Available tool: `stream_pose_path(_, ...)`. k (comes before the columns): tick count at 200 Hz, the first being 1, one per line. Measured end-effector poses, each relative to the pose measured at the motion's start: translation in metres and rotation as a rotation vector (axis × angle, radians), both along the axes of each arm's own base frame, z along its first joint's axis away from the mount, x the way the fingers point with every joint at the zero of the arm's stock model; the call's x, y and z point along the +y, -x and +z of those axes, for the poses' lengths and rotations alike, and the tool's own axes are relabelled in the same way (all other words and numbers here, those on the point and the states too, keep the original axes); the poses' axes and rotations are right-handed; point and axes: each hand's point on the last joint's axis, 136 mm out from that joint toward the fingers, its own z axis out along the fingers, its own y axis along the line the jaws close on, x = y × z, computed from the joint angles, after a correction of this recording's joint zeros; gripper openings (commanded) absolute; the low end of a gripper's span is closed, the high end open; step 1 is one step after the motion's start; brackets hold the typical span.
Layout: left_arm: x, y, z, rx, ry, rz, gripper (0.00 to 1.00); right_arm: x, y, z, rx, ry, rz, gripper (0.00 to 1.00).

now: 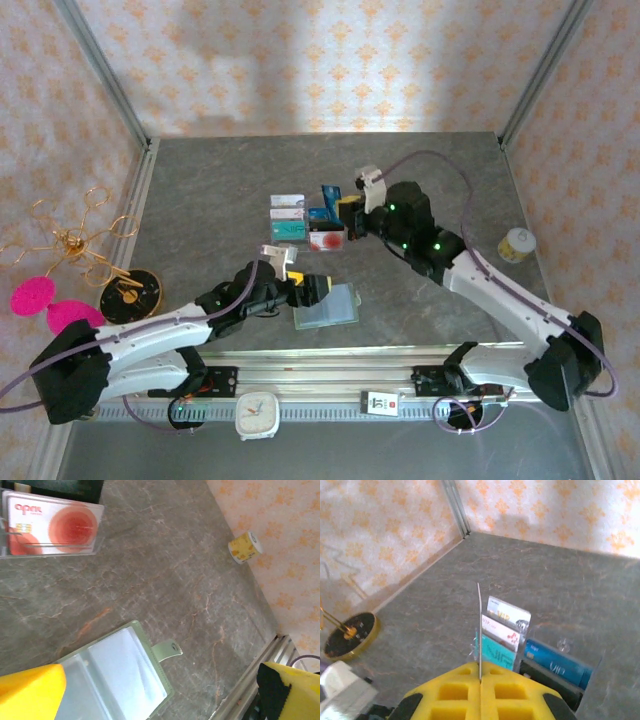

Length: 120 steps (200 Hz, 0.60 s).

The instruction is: Take the credit cards out of the card holder

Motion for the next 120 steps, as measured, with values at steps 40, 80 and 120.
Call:
stream_pose_path(40, 0.023, -0.008, 0.012, -0.025, 0.000, 0.082, 0.99, 0.037, -0.027, 0.000, -0.102, 0.232, 0.202, 0.00)
stream_pose_path(80, 0.041, -0.019, 0.022, -0.066, 0.006, 0.156, 0.99, 0.048, -0.049, -0.032, -0.127, 0.444, 0.376, 0.00)
stream_pose_path(120, 0.053, -0.025, 0.017, -0.069, -0.055, 0.203, 0.99, 0.042, -0.053, -0.068, -0.115, 0.600, 0.517, 0.00)
